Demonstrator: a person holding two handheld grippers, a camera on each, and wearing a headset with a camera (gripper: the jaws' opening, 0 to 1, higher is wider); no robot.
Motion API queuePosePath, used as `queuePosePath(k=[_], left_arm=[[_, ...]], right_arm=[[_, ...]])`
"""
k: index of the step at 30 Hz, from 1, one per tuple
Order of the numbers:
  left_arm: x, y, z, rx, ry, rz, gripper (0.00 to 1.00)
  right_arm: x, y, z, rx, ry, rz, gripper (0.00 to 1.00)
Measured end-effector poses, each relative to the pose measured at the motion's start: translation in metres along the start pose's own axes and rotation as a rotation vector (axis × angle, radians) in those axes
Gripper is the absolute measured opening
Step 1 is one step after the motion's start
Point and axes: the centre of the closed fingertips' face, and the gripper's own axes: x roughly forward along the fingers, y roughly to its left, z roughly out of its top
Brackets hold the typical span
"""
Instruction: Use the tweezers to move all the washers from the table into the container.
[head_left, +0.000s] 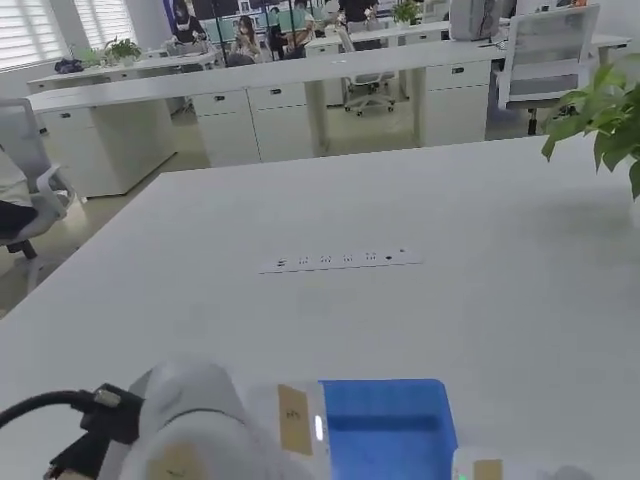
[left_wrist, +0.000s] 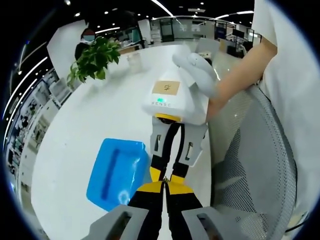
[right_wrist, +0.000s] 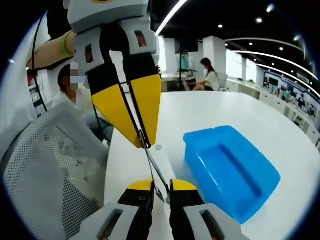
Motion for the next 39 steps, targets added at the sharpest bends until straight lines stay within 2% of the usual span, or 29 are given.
queuePosePath(k=[5, 8, 10, 11, 14, 17, 19, 21, 22, 23, 24, 25, 26, 28, 32, 35, 37, 38, 39], left_arm=[[0.003, 0.003, -0.001, 0.006, 0.008, -0.007, 0.00], [0.003, 0.006, -0.002, -0.014, 0.012, -0.016, 0.00], [0.003, 0.006, -0.002, -0.062, 0.006, -0.033, 0.00], [0.003, 0.009, -0.001, -0.092, -0.005, -0.039, 0.00], [0.005, 0.014, -0.003, -0.132, -0.007, -0.048, 0.00], [0.006, 0.015, -0.003, -0.161, -0.006, -0.067, 0.00], [0.008, 0.014, -0.003, -0.190, -0.024, -0.075, 0.00], [0.011, 0.018, -0.002, -0.260, -0.064, -0.054, 0.00], [0.012, 0.022, 0.001, -0.310, -0.108, -0.027, 0.00], [0.012, 0.023, 0.002, -0.330, -0.127, -0.018, 0.00], [0.011, 0.024, 0.002, -0.381, -0.173, 0.002, 0.00], [0.010, 0.024, 0.002, -0.415, -0.200, 0.010, 0.00], [0.007, 0.024, 0.001, -0.473, -0.238, 0.022, 0.00], [0.001, 0.021, -0.003, -0.514, -0.280, 0.040, 0.00], [-0.013, 0.018, -0.014, -0.619, -0.376, 0.129, 0.01], [-0.022, 0.012, -0.023, -0.687, -0.430, 0.174, 0.14], [-0.028, 0.013, -0.033, -0.710, -0.454, 0.243, 0.19], [-0.029, 0.012, -0.034, -0.718, -0.460, 0.254, 0.23], [-0.032, 0.011, -0.038, -0.752, -0.479, 0.275, 0.29]], right_arm=[[0.002, -0.002, -0.002, 0.023, 0.000, 0.003, 0.08], [0.003, -0.002, -0.001, 0.123, -0.004, 0.031, 0.08], [0.003, -0.003, 0.001, 0.185, -0.009, 0.050, 0.09], [0.002, -0.006, 0.001, 0.177, -0.005, 0.047, 0.10], [0.002, -0.005, 0.003, 0.137, 0.008, 0.042, 0.10], [0.000, -0.003, 0.007, 0.098, 0.026, 0.041, 0.10], [0.000, -0.004, 0.004, 0.085, 0.046, 0.033, 0.07], [0.000, -0.007, 0.003, 0.089, 0.058, 0.025, 0.05], [0.000, -0.008, 0.002, 0.086, 0.064, 0.022, 0.05], [-0.001, -0.009, 0.002, 0.088, 0.070, 0.018, 0.04], [-0.001, -0.010, 0.001, 0.100, 0.075, 0.014, 0.04], [-0.001, -0.010, 0.001, 0.104, 0.075, 0.013, 0.04], [-0.001, -0.009, 0.001, 0.100, 0.074, 0.013, 0.03], [-0.001, -0.012, 0.001, 0.087, 0.072, -0.004, 0.03], [-0.001, -0.014, 0.001, 0.119, 0.051, -0.005, 0.03], [-0.001, -0.014, 0.002, 0.125, 0.045, -0.007, 0.03], [0.000, -0.014, 0.003, 0.132, 0.039, -0.009, 0.03], [0.000, -0.014, 0.003, 0.137, 0.036, -0.009, 0.03], [0.000, -0.015, 0.003, 0.142, 0.034, -0.009, 0.03]])
